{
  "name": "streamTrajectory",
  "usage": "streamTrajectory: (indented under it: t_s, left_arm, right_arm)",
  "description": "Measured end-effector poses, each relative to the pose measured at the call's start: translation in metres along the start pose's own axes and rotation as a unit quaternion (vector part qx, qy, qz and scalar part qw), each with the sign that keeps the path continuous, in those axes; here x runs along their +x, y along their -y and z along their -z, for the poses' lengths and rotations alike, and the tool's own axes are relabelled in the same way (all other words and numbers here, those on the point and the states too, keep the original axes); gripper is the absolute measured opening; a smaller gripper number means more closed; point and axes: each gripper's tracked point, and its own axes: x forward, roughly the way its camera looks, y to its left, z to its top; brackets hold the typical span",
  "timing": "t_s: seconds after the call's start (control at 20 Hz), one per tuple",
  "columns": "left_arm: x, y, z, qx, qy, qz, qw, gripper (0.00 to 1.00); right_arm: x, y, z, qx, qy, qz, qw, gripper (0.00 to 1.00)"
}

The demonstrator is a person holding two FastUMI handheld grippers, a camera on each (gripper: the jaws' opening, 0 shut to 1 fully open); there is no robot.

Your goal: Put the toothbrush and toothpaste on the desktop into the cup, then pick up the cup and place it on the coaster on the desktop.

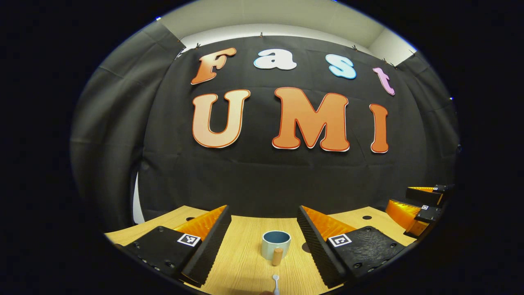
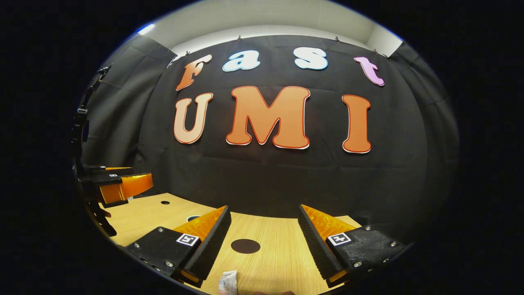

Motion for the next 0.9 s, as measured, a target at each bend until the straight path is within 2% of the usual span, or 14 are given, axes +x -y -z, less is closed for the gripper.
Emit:
streamTrajectory:
  t_s: [0.15, 0.2, 0.45, 0.9]
  left_arm:
    - [0.002, -0.003, 0.02, 0.005, -0.031, -0.007, 0.999, 1.0]
    - [0.001, -0.005, 0.027, 0.002, -0.043, -0.004, 0.999, 0.97]
    - [-0.003, 0.003, 0.073, 0.012, -0.113, 0.016, 0.993, 0.97]
    - [-0.018, 0.015, 0.145, 0.046, -0.212, 0.038, 0.975, 0.98]
  right_arm:
    - [0.0, -0.011, 0.013, 0.002, -0.02, -0.015, 1.0, 0.98]
    - [-0.001, -0.015, 0.02, 0.003, -0.029, -0.022, 0.999, 0.98]
    - [-0.006, -0.032, 0.053, 0.002, -0.076, -0.045, 0.996, 0.99]
    - [-0.023, -0.058, 0.136, -0.008, -0.202, -0.082, 0.976, 1.0]
